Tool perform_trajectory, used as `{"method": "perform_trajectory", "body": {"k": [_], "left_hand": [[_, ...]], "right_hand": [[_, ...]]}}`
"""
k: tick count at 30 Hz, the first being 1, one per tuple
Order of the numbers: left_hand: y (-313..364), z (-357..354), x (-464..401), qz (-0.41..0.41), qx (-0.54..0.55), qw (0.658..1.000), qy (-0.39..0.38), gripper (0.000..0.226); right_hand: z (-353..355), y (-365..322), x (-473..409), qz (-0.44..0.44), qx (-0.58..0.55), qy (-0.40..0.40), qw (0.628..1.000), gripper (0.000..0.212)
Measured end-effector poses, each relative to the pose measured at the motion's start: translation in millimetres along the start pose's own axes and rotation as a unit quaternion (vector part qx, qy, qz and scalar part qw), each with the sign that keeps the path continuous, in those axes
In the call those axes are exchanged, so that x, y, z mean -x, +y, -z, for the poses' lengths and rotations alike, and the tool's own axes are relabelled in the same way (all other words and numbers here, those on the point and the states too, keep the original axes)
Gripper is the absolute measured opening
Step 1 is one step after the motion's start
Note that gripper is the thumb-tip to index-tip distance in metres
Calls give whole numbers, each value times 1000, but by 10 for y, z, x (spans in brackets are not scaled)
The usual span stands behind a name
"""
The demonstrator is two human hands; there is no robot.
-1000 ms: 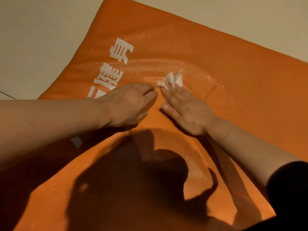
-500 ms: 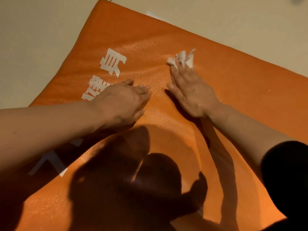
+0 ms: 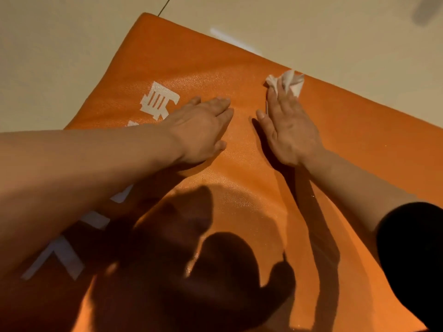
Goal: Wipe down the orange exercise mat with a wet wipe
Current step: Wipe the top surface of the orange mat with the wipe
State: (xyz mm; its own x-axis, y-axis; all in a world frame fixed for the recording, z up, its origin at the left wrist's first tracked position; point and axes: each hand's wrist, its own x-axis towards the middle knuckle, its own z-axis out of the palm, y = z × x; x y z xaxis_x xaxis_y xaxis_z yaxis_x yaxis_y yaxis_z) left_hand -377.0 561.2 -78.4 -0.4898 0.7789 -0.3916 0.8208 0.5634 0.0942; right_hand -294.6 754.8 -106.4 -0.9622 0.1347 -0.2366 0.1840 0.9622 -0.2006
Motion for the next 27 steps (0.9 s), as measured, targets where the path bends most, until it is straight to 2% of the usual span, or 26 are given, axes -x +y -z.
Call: {"method": "perform_trajectory", "body": {"k": [2, 7, 12, 14, 16, 18, 20, 27], "left_hand": [[32, -41, -33, 14, 23, 1000, -5, 75], [225, -129, -43, 64, 69, 995, 21, 78], [394, -101, -125, 90, 74, 993, 28, 80], [456, -140, -86, 77, 87, 991, 59, 74], [530, -183, -34, 29, 92, 992, 80, 68], [610, -231, -16, -9, 88, 995, 51, 71], [670, -263, -29, -13, 97, 995, 6, 75], [707, -205, -67, -7, 82, 996, -30, 77]], "right_hand": [[-32, -88, 65, -4, -19, -10, 1000, 68], [121, -112, -343, 89, -33, -68, 993, 65], [254, -43, -675, 79, 4, -83, 993, 64], [255, 11, -641, 62, 16, -76, 995, 66], [245, 115, -574, 29, 21, -67, 997, 67], [232, 241, -487, 0, 35, -58, 998, 67], [219, 377, -394, -20, 49, -54, 997, 68], [198, 869, -8, -86, 66, -29, 994, 71]]}}
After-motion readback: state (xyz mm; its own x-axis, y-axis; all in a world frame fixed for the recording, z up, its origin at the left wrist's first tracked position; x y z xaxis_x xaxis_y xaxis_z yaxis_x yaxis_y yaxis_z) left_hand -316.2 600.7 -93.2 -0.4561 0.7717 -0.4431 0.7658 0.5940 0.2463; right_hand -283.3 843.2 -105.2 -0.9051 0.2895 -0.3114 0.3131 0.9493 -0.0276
